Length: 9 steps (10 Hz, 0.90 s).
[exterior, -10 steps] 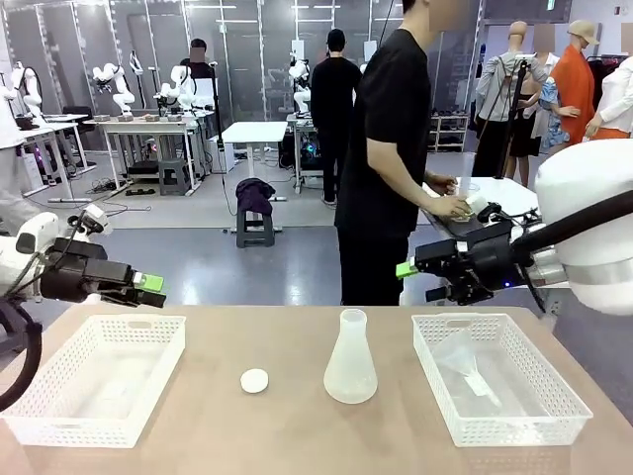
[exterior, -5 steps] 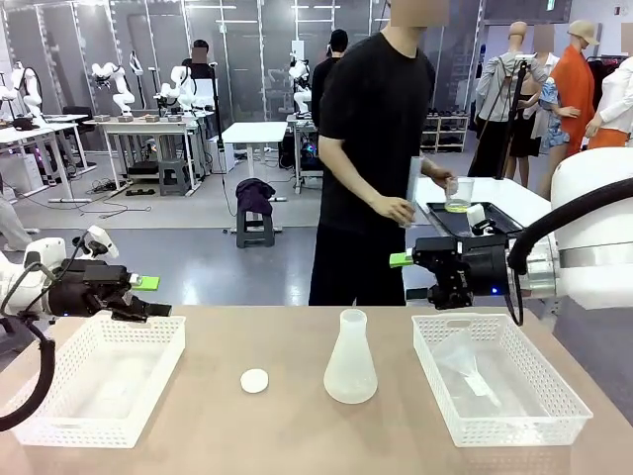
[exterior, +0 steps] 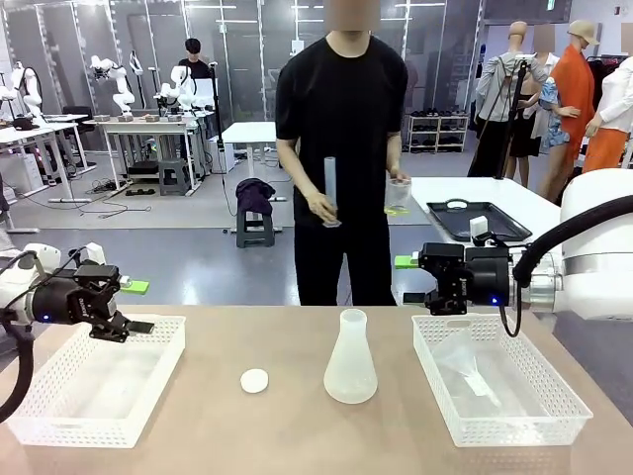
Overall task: Prepare the solutions needed for the experiment.
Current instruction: Pick up the Plastic Funnel and insert it into the Big flask.
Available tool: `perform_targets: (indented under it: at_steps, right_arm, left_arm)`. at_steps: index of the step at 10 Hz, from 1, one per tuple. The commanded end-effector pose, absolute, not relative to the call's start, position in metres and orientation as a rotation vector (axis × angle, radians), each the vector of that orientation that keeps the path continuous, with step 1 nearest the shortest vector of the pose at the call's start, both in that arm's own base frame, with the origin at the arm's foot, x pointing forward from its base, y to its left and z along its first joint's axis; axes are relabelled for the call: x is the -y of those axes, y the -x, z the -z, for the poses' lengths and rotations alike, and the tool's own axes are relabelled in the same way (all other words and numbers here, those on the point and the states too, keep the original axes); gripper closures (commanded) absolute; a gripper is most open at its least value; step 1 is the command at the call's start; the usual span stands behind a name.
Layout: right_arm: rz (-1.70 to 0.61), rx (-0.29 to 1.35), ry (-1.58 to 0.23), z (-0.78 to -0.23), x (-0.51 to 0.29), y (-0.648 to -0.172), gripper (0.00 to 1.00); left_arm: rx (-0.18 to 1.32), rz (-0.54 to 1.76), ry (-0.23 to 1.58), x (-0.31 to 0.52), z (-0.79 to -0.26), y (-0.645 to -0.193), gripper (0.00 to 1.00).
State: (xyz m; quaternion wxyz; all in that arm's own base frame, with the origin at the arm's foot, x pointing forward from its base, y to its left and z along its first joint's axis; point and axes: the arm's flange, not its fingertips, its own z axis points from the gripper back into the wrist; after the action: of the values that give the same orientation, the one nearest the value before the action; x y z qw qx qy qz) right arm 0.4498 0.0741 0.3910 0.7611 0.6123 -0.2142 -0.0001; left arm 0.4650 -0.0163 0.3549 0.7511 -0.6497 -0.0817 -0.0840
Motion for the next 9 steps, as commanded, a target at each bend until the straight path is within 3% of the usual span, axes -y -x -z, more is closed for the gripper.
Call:
perform_targets:
  at_steps: [1, 5, 7, 9]
  right_arm:
    - [-0.01, 0.468, -1.321, -0.393, -0.077, -0.449, 0.0]
    - [-0.003, 0.466, -1.331, -0.391, -0.075, -0.45, 0.0]
    - [-0.286, 0.424, -1.04, -0.421, -0.06, -0.467, 0.0]
    - [-0.473, 0.355, -0.894, -0.442, -0.056, -0.491, 0.0]
  left_arm:
    - [0.154, 0.244, 1.437, 0.01, -0.361, -0.471, 0.0]
    - [0.178, 0.183, 1.419, 0.016, -0.355, -0.465, 0.0]
    - [0.178, 0.183, 1.419, 0.016, -0.355, -0.465, 0.0]
    - [0.178, 0.183, 1.419, 0.016, -0.355, -0.465, 0.0]
